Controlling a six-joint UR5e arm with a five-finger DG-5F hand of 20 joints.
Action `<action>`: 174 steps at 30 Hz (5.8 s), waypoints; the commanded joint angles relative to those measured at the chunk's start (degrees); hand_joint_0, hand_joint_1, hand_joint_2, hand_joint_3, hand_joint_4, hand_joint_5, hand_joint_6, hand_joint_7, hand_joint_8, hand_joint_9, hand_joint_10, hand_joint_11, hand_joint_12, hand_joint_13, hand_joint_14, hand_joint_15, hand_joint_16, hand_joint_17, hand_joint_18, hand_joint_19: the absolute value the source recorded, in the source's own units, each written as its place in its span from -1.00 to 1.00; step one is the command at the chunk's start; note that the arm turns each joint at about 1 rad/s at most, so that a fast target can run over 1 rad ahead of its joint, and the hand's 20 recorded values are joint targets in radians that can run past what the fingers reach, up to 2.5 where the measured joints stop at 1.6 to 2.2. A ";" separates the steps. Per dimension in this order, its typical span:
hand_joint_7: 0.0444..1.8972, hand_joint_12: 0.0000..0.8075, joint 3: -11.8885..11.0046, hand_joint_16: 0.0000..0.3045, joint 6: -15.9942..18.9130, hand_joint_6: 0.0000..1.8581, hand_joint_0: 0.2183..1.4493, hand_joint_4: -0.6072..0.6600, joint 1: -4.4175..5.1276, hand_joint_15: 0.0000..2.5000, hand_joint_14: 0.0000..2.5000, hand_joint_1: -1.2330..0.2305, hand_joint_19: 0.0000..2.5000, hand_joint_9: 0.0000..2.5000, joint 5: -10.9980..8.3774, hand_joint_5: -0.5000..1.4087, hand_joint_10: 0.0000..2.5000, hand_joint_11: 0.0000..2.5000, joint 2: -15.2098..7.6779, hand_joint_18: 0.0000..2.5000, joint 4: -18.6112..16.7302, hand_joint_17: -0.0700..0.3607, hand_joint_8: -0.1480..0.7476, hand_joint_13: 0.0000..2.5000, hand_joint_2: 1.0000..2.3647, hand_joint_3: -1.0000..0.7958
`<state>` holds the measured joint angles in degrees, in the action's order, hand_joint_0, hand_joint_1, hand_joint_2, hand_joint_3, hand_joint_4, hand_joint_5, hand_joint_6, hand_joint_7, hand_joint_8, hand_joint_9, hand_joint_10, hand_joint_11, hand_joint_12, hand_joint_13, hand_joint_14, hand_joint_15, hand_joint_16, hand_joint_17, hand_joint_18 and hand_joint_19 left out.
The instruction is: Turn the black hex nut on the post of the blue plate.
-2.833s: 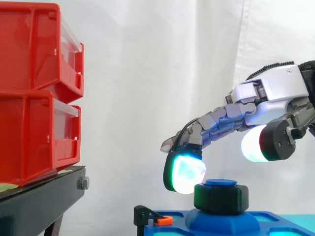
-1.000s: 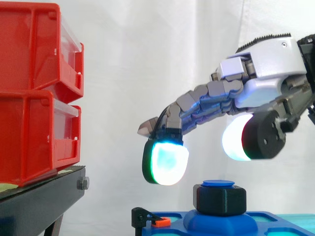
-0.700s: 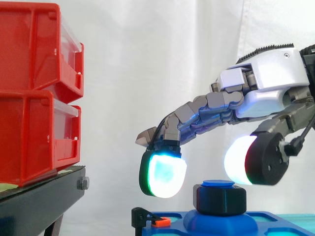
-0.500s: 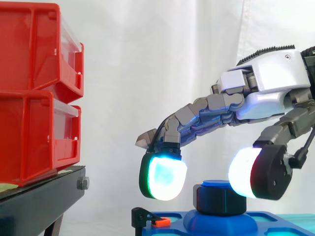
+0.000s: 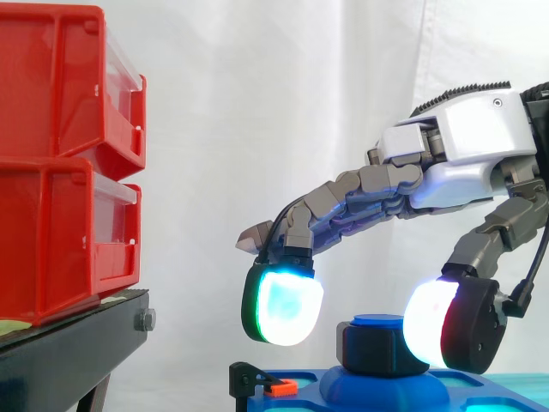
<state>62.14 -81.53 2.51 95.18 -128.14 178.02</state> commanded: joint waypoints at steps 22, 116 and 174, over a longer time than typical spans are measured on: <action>-0.16 -0.11 0.53 -0.60 -1.35 -0.46 -0.66 0.11 -0.14 -0.98 -1.00 -0.33 -0.93 -0.98 -0.69 -0.76 -1.00 -1.00 -0.09 -1.00 0.31 -0.03 -0.21 -0.96 -1.00 -0.44; -0.01 -0.13 3.60 -0.62 -2.76 -0.46 -0.60 0.20 -0.58 -0.98 -1.00 -0.22 -0.93 -0.93 -0.87 -0.73 -1.00 -1.00 0.00 -1.00 -2.95 -0.08 -0.20 -0.93 -1.00 -0.44; -0.24 -0.09 -4.13 -0.60 -8.73 -0.46 -0.66 0.14 0.74 -0.98 -1.00 0.02 -0.90 -0.93 -2.89 -0.74 -1.00 -1.00 3.34 -1.00 14.46 -0.03 -0.18 -0.94 -1.00 -0.44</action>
<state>57.93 -89.63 3.07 93.12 -126.10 190.78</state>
